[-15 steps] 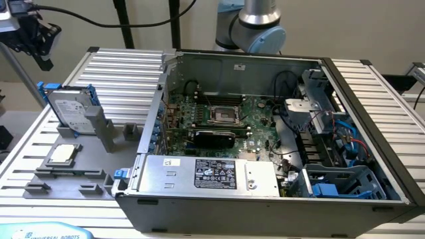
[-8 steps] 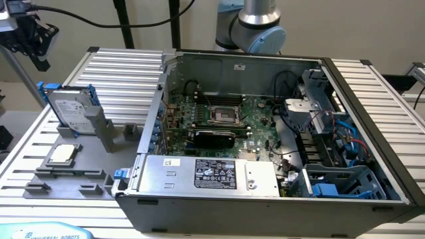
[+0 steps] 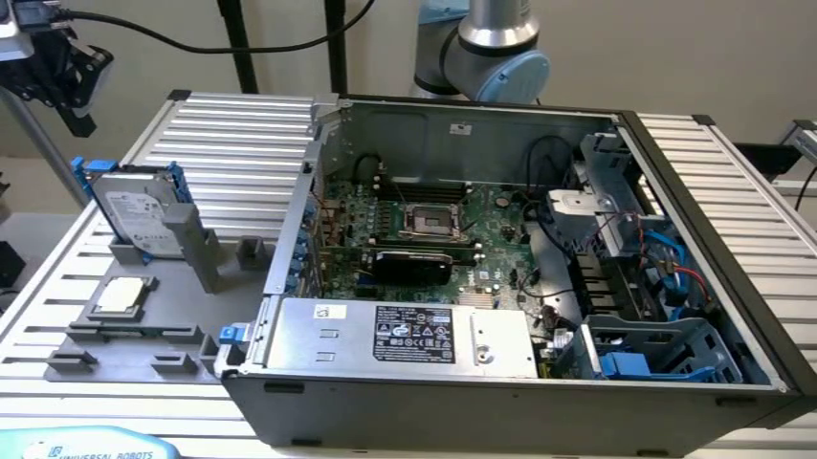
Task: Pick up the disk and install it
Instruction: 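Pick up the disk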
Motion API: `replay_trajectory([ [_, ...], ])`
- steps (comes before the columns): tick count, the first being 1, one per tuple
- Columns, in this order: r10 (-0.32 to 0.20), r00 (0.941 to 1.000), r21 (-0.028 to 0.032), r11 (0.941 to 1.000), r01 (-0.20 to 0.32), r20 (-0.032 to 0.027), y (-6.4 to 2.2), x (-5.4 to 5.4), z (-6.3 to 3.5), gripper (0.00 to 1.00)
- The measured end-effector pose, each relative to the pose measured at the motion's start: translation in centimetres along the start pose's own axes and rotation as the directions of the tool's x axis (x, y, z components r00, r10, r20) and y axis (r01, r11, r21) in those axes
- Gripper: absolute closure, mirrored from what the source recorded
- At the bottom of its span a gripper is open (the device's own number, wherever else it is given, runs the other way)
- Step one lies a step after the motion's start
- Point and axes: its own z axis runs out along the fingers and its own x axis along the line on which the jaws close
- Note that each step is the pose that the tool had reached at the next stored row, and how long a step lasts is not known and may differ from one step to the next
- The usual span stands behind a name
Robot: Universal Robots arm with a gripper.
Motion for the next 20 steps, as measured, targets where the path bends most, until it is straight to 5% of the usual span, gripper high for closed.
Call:
replay_trajectory([
  [8,-0.007,1.0000,0.0001,1.0000,0.007,-0.0002,0.00,0.00,0.00,0.89],
  [12,-0.074,0.9973,0.0004,0.9973,0.074,-0.0025,0.00,0.00,0.02,0.89],
  [20,-0.218,0.9760,0.0007,0.9761,0.218,-0.0078,0.00,0.00,0.04,0.89],
])
